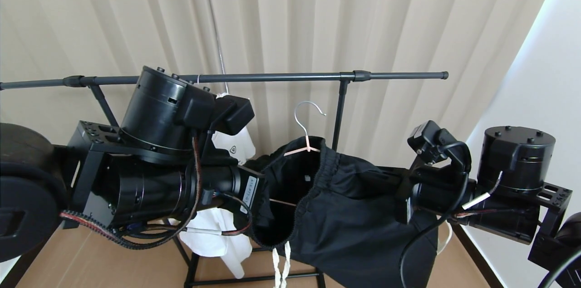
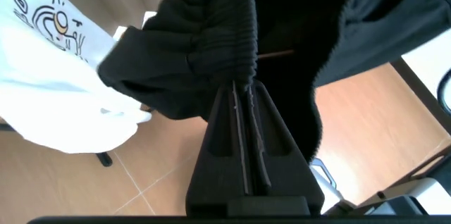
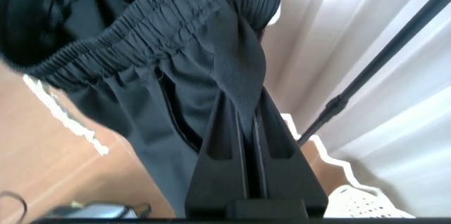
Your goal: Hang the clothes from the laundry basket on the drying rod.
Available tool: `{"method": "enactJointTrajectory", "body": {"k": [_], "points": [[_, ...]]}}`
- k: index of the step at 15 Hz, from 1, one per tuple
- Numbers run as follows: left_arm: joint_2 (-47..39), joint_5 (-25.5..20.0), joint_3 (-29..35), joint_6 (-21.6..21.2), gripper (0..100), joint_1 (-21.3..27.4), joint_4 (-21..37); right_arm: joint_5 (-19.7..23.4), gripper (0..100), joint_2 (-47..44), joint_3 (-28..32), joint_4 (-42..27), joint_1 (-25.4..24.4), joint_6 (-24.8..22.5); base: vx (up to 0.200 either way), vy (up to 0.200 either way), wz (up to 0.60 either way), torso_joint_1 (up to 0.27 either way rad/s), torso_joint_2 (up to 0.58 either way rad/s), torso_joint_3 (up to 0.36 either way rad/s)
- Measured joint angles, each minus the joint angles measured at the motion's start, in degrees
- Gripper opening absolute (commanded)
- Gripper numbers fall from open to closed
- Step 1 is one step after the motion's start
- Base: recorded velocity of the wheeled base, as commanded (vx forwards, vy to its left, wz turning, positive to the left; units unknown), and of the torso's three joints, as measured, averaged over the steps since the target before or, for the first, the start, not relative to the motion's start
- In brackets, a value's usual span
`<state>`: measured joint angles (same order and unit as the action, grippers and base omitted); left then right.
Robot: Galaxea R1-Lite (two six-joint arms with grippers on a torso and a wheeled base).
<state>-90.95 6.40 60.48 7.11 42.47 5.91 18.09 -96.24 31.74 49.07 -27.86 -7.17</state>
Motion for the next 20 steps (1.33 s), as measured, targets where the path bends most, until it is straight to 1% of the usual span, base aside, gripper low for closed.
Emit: {"method": "enactJointTrajectory", "body": {"k": [5,7,9,13,15,16,17,18,20], "points": [[1.65,-0.60,-2.79,-0.71,0,1.79,-0.04,-0.22,0,-1.55,0.11,4.41,-0.06,2.19,0.000,0.000,0.00,0.000,0.00,0.000],[1.68,-2.06,-3.21,-0.73,0,2.60,-0.15,-0.20,0,-1.82,-0.27,6.28,-0.50,3.56,0.000,0.000,0.00,0.000,0.00,0.000],[1.46,-2.93,-3.51,-0.57,0,2.89,-0.30,-0.20,0,-1.91,-0.46,7.14,-0.80,3.78,0.000,0.000,0.00,0.000,0.00,0.000],[-0.89,-2.88,-3.47,-0.07,0,3.06,-0.88,-0.09,0,-1.82,-1.49,10.57,-1.41,4.02,0.000,0.000,0.00,0.000,0.00,0.000],[-1.61,-2.84,-3.32,-0.02,0,3.06,-0.91,-0.11,0,-1.74,-1.77,10.70,-1.66,4.05,0.000,0.000,0.00,0.000,0.00,0.000],[-2.01,-2.74,-3.15,0.66,0,3.04,-1.71,-0.11,0,-1.72,-2.10,12.00,-1.77,4.00,0.000,0.000,0.00,0.000,0.00,0.000],[-2.84,-2.60,-2.44,1.95,0,2.93,-3.34,-0.04,0,-1.66,-2.73,15.52,-2.12,3.94,0.000,0.000,0.00,0.000,0.00,0.000],[-3.80,-2.52,-1.63,3.16,0,2.84,-4.17,0.07,0,-1.50,-3.24,16.46,-2.51,3.94,0.000,0.000,0.00,0.000,0.00,0.000],[-5.18,-2.41,-0.28,3.47,0,2.73,-4.39,0.05,0,-1.33,-3.63,16.46,-2.90,3.89,0.000,0.000,0.00,0.000,0.00,0.000]]}}
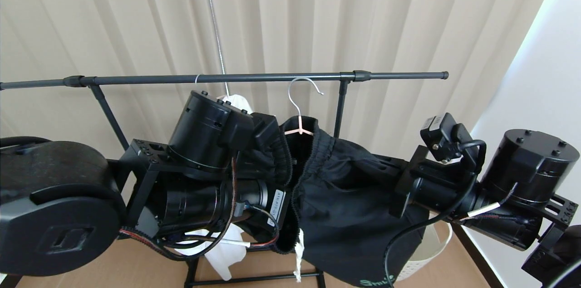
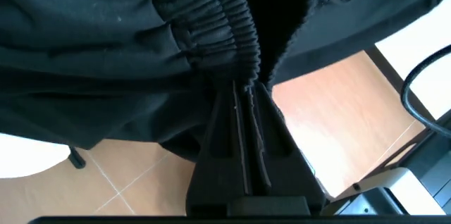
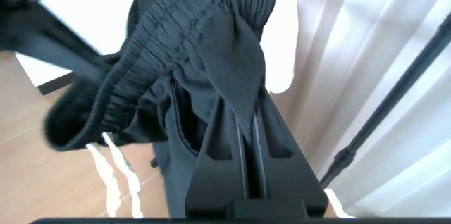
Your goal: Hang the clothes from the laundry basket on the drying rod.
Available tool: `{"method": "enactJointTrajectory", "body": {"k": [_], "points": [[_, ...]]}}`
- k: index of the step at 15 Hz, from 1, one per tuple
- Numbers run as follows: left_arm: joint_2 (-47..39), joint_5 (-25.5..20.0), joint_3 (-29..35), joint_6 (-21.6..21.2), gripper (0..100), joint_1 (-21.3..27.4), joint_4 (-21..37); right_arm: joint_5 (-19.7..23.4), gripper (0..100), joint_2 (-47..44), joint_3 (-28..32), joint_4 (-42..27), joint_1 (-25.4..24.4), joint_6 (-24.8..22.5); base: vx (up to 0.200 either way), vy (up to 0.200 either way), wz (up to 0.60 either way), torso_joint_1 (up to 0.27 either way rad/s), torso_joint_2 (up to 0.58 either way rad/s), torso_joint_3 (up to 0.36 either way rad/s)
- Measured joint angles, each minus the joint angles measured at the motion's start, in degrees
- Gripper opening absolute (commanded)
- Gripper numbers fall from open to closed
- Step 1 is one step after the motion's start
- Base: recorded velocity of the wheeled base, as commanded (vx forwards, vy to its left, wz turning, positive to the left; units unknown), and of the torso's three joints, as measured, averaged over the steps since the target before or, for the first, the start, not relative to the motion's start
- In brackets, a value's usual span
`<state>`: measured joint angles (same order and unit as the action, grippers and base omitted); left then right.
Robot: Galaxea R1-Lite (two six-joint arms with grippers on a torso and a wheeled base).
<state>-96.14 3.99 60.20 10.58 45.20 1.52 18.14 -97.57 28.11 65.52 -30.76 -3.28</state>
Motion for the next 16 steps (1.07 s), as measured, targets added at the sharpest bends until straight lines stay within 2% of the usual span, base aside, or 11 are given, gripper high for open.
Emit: {"method": "enactJointTrajectory", "body": {"k": [5,6,16], "points": [[-2.12,0.41,2.26,0.11,0,-0.11,-0.11,0.04,0,1.13,-0.35,0.06,-0.90,-0.05,0.000,0.000,0.00,0.000,0.00,0.000],[-2.38,0.68,2.76,0.17,100,-0.11,-0.20,0.06,0,1.62,-0.55,0.06,-0.91,-0.05,0.000,0.000,0.00,0.000,0.00,0.000],[-2.40,2.57,3.08,1.82,100,-0.15,-0.20,0.11,0,2.71,-0.88,0.09,-0.94,0.02,0.000,0.000,0.00,0.000,0.00,0.000]]}}
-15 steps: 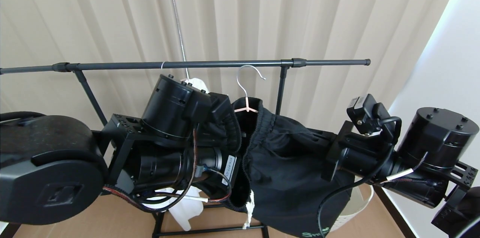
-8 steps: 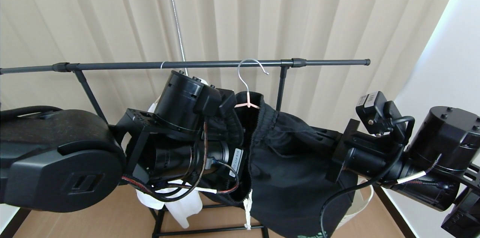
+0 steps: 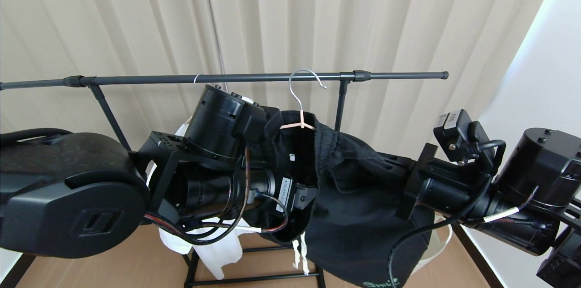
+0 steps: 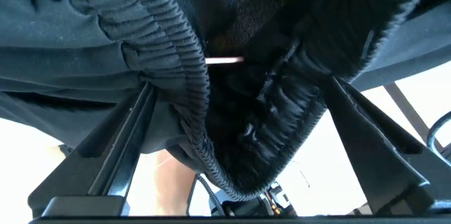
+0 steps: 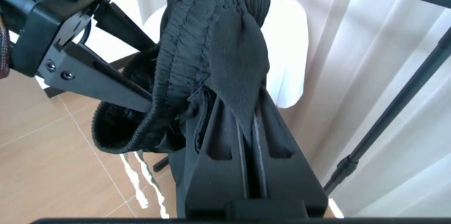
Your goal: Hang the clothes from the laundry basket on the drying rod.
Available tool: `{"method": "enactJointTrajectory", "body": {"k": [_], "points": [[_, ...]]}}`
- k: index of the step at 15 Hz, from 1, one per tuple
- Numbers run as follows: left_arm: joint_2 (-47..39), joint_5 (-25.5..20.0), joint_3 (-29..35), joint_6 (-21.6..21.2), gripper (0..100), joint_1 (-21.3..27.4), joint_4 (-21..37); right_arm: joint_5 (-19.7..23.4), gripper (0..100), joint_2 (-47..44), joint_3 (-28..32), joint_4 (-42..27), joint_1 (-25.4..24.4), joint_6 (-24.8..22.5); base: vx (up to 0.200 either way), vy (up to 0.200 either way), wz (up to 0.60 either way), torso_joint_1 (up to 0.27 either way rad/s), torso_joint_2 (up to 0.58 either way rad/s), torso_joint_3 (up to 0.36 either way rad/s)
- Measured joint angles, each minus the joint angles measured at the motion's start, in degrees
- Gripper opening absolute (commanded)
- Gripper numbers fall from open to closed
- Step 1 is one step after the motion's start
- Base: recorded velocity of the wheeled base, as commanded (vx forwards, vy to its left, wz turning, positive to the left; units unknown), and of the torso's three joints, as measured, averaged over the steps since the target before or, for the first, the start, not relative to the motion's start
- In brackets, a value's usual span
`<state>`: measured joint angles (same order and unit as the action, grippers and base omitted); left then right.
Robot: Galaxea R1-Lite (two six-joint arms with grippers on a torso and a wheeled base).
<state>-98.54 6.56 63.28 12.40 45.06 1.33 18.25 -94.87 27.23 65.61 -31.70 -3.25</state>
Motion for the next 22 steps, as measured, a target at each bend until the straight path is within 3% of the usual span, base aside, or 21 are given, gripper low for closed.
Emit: {"method": "enactJointTrajectory", "body": {"k": [15,19,22], "points": [[9.40,-0.18,-7.67,-1.54,100,0.63,0.15,0.17,0,-0.50,0.44,0.02,0.13,0.22,0.000,0.000,0.00,0.000,0.00,0.000],[13.75,-0.38,-10.14,-3.36,100,0.11,0.15,3.69,0,-0.55,0.18,0.02,0.89,1.34,0.000,0.000,0.00,0.000,0.00,0.000],[18.52,-1.45,-11.78,-6.79,100,-2.94,0.15,6.44,0,-0.56,-0.20,0.07,1.68,1.37,0.000,0.000,0.00,0.000,0.00,0.000]]}}
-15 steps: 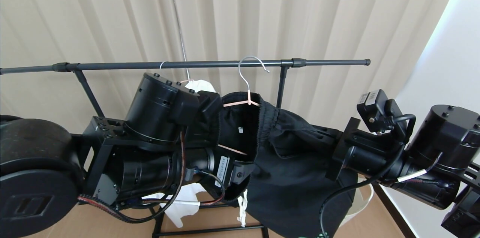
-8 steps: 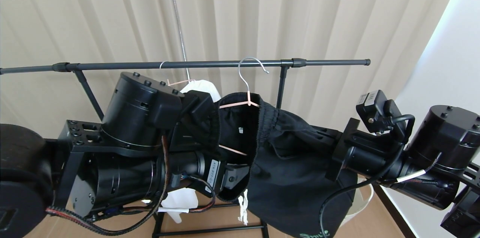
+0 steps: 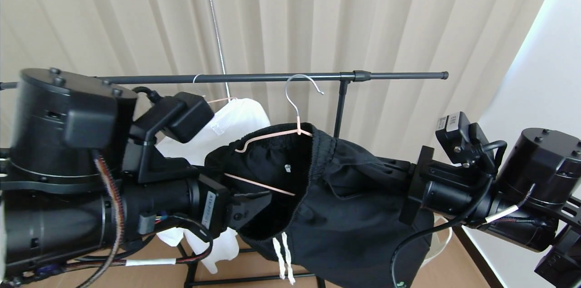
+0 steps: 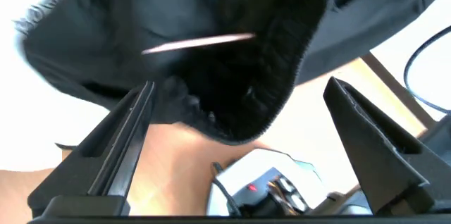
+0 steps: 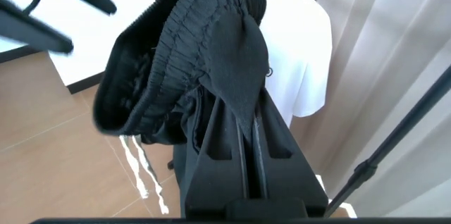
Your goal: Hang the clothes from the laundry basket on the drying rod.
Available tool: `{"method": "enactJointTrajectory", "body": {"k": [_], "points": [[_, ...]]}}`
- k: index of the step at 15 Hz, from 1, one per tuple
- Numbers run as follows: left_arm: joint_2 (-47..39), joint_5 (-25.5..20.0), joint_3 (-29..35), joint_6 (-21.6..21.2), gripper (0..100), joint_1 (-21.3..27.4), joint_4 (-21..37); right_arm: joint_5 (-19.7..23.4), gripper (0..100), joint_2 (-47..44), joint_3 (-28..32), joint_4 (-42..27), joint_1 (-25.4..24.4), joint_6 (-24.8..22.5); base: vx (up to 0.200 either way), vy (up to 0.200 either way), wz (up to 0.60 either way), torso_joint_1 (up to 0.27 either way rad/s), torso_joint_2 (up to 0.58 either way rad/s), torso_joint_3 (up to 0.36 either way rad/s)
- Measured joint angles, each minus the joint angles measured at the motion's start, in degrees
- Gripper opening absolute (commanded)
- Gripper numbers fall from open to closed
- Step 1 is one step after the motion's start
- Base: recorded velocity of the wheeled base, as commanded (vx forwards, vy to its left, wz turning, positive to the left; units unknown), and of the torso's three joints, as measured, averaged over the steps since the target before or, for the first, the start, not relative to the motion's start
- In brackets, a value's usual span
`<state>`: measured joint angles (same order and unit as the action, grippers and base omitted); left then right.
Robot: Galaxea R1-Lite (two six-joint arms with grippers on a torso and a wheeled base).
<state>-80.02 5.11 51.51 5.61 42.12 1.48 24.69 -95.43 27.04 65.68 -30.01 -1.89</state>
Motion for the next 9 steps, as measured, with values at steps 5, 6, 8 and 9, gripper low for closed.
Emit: {"method": "enactJointTrajectory", "body": {"k": [5,6,8,9], "points": [[4.22,-4.00,-0.71,-2.02,100,-4.58,0.13,0.46,0,-0.18,-0.91,3.27,0.39,0.01,0.000,0.000,0.00,0.000,0.00,0.000],[4.52,-4.38,-1.04,-2.72,100,-6.38,0.11,0.52,0,-0.33,-1.00,3.43,0.57,0.01,0.000,0.000,0.00,0.000,0.00,0.000],[4.58,-4.62,-1.78,-3.25,100,-10.29,0.05,0.51,0,-0.63,-1.08,3.62,0.63,0.00,0.000,0.000,0.00,0.000,0.00,0.000],[4.19,-4.60,-1.95,-3.25,100,-12.02,0.00,0.52,0,-0.68,-1.11,3.71,0.67,0.00,0.000,0.000,0.00,0.000,0.00,0.000]]}}
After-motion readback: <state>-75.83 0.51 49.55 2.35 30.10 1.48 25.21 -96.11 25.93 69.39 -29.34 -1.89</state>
